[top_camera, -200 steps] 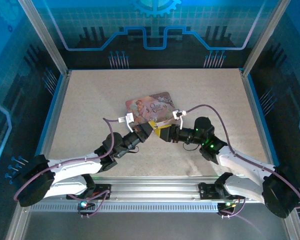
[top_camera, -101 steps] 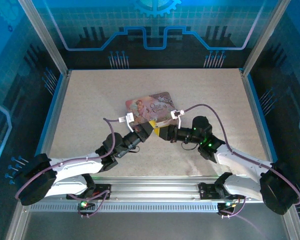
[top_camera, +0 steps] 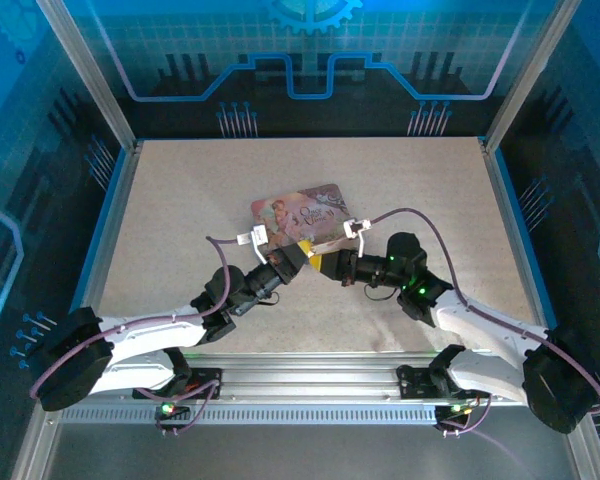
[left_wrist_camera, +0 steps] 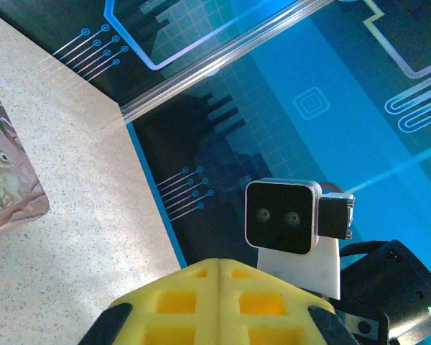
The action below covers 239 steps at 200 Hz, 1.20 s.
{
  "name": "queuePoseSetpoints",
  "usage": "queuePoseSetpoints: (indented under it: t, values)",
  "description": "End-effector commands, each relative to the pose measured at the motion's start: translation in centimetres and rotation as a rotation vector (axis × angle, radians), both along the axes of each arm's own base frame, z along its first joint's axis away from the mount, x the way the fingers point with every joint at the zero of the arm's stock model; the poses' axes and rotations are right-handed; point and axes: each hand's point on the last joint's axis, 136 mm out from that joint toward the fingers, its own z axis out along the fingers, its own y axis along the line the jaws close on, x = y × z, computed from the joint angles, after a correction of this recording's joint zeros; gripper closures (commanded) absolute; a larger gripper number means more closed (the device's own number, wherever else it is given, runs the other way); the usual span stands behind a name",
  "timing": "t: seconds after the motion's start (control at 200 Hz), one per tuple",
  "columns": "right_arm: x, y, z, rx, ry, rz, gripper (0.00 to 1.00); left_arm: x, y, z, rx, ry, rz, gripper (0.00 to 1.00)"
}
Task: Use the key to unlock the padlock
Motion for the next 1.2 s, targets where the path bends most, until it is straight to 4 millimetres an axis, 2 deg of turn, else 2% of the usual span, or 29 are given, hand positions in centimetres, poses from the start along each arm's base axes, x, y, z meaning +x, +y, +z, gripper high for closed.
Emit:
queuePoseSetpoints:
  t: [0.0,0.035,0.145,0.225,0.355,0.47,0.6,0.76,0.925,1.191]
  values:
    - [0.6,-0.9,0.6,0.011,-0.028,-0.043,0.93,-0.2,0.7,1.1,-0.032,-0.03,0.02,1.0]
    - [0.6,-0.9,0.6,0.009,-0.028,-0.04,0.93,-0.2,0.6,1.1,-0.031,-0.031,0.019,1.0]
    - [0.6,-1.0,0.0,-0.019,-0.025,-0.042,0.94,-0.2,0.7,1.0,-0.017,-0.032,0.022,0.74]
    - [0.5,-1.2,-0.5,-0.049,-0.025,-0.052,0.94,-0.2,0.9,0.6,0.006,-0.025,0.034,0.62]
    - [0.4,-2.3,-1.8,-0.14,-0.019,-0.089,0.94,-0.1,1.4,-0.4,0.102,0.0,0.058,0.5]
    - [0.1,-4.0,-3.4,-0.26,-0.003,-0.139,0.93,0.3,2.2,-0.9,0.227,0.011,0.093,0.39]
    - [-0.2,-6.3,-4.4,-0.384,-0.003,-0.206,0.93,1.5,2.9,-1.6,0.319,0.06,0.102,0.35]
    - [-0.6,-9.2,-5.9,-0.55,0.026,-0.28,0.93,3.1,2.2,-2.8,0.456,0.114,0.053,0.32]
    - [-0.9,-11.9,-7.9,-0.69,0.096,-0.357,0.93,5.0,-0.2,-3.7,0.597,0.138,-0.004,0.3]
    - [-1.6,-13.0,-9.9,-0.698,0.142,-0.376,0.92,8.9,-5.1,-6.3,0.748,0.225,-0.104,0.27]
